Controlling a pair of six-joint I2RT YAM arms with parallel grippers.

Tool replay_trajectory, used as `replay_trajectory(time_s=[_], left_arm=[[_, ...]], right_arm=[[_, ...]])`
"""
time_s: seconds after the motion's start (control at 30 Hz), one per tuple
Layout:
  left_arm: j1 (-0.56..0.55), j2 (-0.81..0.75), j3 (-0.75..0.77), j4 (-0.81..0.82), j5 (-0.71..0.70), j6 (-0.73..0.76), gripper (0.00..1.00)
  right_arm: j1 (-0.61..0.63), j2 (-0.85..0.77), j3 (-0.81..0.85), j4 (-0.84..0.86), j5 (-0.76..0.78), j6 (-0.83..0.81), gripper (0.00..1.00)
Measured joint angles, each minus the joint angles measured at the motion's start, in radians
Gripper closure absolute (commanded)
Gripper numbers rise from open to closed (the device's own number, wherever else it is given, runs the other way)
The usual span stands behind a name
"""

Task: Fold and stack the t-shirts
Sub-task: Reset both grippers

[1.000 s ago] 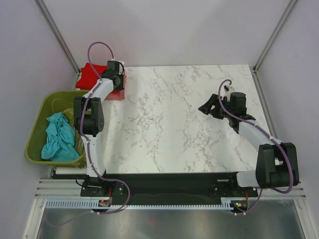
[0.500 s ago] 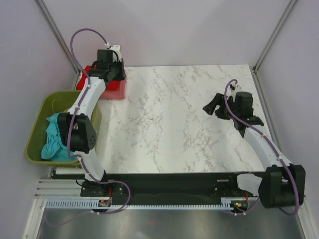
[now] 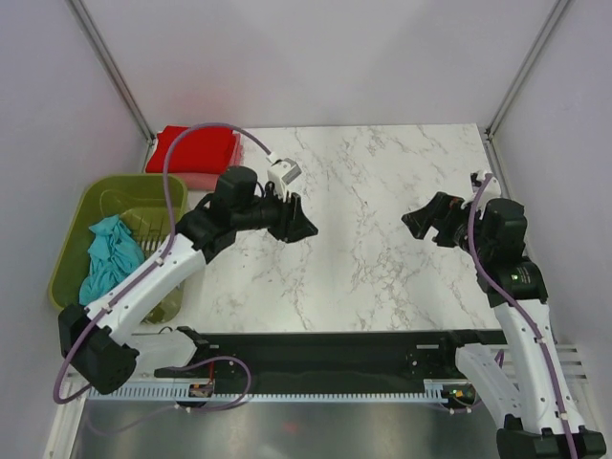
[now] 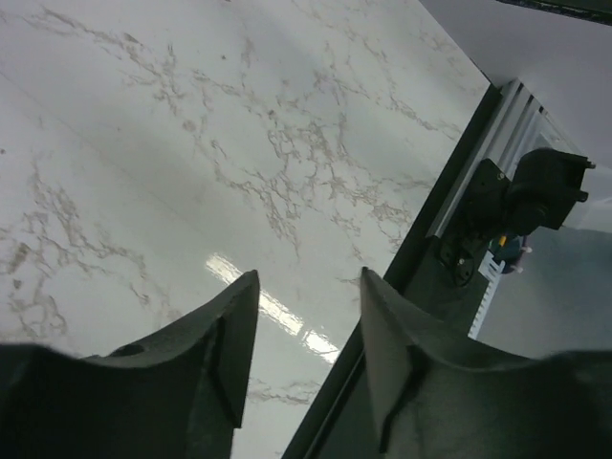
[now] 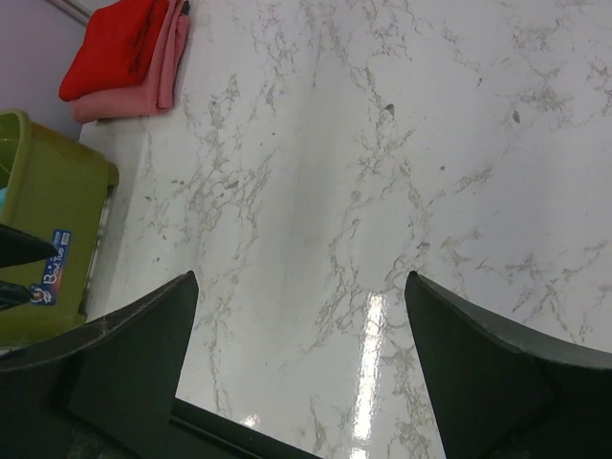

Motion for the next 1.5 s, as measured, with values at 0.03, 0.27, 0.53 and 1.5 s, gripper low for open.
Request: replay_trajectory(time_s=[0.03, 0.27, 0.53, 1.5], left_arm=[[-0.006, -0.035, -0.048, 0.016, 0.001, -0.019, 0.33], [-0.008, -0.234, -0.224, 0.152, -0.016, -0.131, 0.00], [-0.008, -0.309, -0.280, 0.210, -0.068, -0.175, 0.00], [-0.008, -0.411, -0.311, 0.231, -0.132, -0.186, 0.00]], right_arm=[[0.000, -0.014, 0.007, -0.026, 0.001, 0.000, 0.02], [0.000, -0.080, 0.019, -0.129, 0.018, 0.010, 0.02], [0.000, -0.114, 0.020, -0.180, 0.050, 0.009, 0.02], [0.000, -0.099, 0.020, -0.198, 0.079, -0.002, 0.02]])
